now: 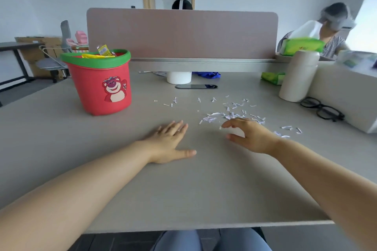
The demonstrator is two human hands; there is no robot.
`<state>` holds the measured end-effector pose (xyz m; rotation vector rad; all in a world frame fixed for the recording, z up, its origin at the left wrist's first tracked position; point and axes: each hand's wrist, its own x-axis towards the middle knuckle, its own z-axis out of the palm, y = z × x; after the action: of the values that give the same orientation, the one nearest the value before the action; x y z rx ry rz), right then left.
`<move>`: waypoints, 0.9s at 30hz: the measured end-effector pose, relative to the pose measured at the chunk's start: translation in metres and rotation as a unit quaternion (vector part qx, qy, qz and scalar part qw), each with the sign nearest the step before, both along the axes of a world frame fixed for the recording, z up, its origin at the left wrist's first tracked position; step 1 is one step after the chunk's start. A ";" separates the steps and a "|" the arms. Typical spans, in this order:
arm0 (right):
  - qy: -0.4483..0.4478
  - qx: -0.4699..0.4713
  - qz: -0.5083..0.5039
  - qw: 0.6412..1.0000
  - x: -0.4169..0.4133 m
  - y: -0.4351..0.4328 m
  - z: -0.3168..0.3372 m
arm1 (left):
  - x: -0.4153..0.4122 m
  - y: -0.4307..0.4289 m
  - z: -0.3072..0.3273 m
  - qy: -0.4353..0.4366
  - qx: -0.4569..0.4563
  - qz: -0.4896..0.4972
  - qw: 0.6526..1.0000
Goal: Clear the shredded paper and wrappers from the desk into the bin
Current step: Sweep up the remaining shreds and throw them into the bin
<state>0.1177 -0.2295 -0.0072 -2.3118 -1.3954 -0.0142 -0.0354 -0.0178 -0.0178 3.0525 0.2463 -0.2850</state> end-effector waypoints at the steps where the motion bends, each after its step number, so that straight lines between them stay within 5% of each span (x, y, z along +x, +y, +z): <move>1: -0.009 0.003 -0.019 1.000 0.004 -0.013 0.000 | 0.011 -0.004 -0.001 -0.004 -0.010 0.006 1.000; 5: -0.001 -0.017 -0.142 0.990 0.015 -0.065 0.001 | 0.050 -0.018 -0.004 -0.015 -0.031 0.028 0.999; 8: 0.033 -0.134 -0.210 0.968 0.015 -0.084 -0.007 | 0.076 -0.032 -0.001 -0.029 -0.040 0.038 0.998; 14: 0.003 -0.196 -0.199 0.960 0.030 -0.052 -0.016 | 0.117 -0.052 0.000 -0.045 -0.040 0.034 0.998; 19: -0.018 -0.127 -0.131 0.983 0.063 -0.001 -0.019 | 0.144 -0.038 -0.008 -0.097 -0.121 0.005 0.988; 23: 0.039 0.029 -0.077 0.996 0.072 0.008 -0.010 | 0.157 -0.030 -0.012 -0.252 -0.130 -0.015 0.959; 25: -0.005 0.094 -0.124 0.988 0.082 -0.003 -0.005 | 0.152 -0.032 -0.007 -0.284 -0.124 -0.005 0.951; 27: -0.027 0.066 -0.270 0.960 0.094 -0.019 -0.004 | 0.143 -0.036 -0.003 -0.253 -0.118 0.011 0.960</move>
<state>0.2121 -0.2482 -0.0109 -2.5157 -0.7198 -0.3268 0.1078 -0.0543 -0.0209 2.7590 0.1937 0.4342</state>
